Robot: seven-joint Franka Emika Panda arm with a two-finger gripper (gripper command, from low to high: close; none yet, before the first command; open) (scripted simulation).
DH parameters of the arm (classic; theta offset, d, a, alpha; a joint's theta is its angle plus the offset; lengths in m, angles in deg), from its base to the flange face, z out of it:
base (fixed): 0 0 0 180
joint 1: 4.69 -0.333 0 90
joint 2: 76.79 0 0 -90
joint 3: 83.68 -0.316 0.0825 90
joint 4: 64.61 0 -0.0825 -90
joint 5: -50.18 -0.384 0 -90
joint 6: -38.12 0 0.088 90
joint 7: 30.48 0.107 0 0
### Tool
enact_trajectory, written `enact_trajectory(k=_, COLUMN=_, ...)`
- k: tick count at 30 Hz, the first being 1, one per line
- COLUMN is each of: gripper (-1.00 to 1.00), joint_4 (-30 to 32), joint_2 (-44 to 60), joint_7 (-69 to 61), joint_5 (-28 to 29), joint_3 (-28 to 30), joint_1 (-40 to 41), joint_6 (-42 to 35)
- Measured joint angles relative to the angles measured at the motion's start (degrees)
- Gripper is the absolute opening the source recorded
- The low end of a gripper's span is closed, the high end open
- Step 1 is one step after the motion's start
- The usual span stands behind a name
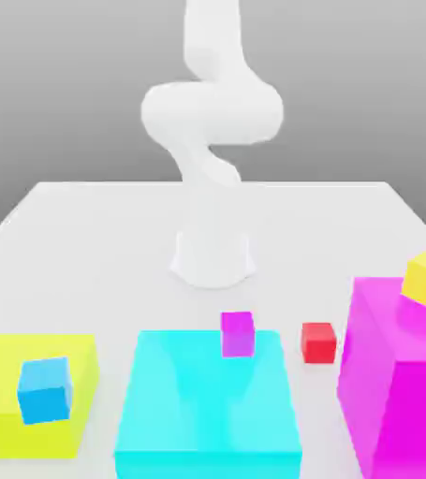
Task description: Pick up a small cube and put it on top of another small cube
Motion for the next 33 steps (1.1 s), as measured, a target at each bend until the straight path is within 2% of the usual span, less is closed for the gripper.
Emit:
enact_trajectory(k=3, gripper=0.0, joint_4=2.1, joint_2=3.3, joint_7=0.5, joint_5=-0.2, joint_3=-4.0, joint_1=-2.4, joint_6=1.2)
enact_trajectory(k=8, gripper=0.0, joint_4=9.0, joint_2=12.6, joint_7=2.1, joint_5=-2.9, joint_3=-9.9, joint_1=-7.9, joint_6=6.4)
enact_trajectory(k=17, gripper=0.0, joint_4=22.7, joint_2=29.5, joint_7=3.3, joint_5=-11.2, joint_3=-18.4, joint_1=-18.7, joint_6=16.8)
enact_trajectory(k=18, gripper=0.0, joint_4=23.6, joint_2=30.2, joint_7=7.0, joint_5=-9.2, joint_3=-18.7, joint_1=-19.0, joint_6=18.6)
enact_trajectory(k=21, gripper=0.0, joint_4=25.3, joint_2=30.8, joint_7=21.2, joint_5=-0.4, joint_3=-14.6, joint_1=-23.1, joint_6=24.7)
enact_trajectory(k=22, gripper=0.0, joint_4=26.2, joint_2=31.7, joint_7=17.0, joint_5=-3.4, joint_3=-10.4, joint_1=-26.2, joint_6=23.3)
enact_trajectory(k=25, gripper=0.0, joint_4=28.3, joint_2=33.0, joint_7=13.0, joint_5=-7.7, joint_3=-7.9, joint_1=-26.8, joint_6=22.9)
enact_trajectory(k=33, gripper=0.0, joint_4=33.1, joint_2=36.2, joint_7=18.7, joint_5=-8.4, joint_3=-7.2, joint_1=-24.2, joint_6=28.1)
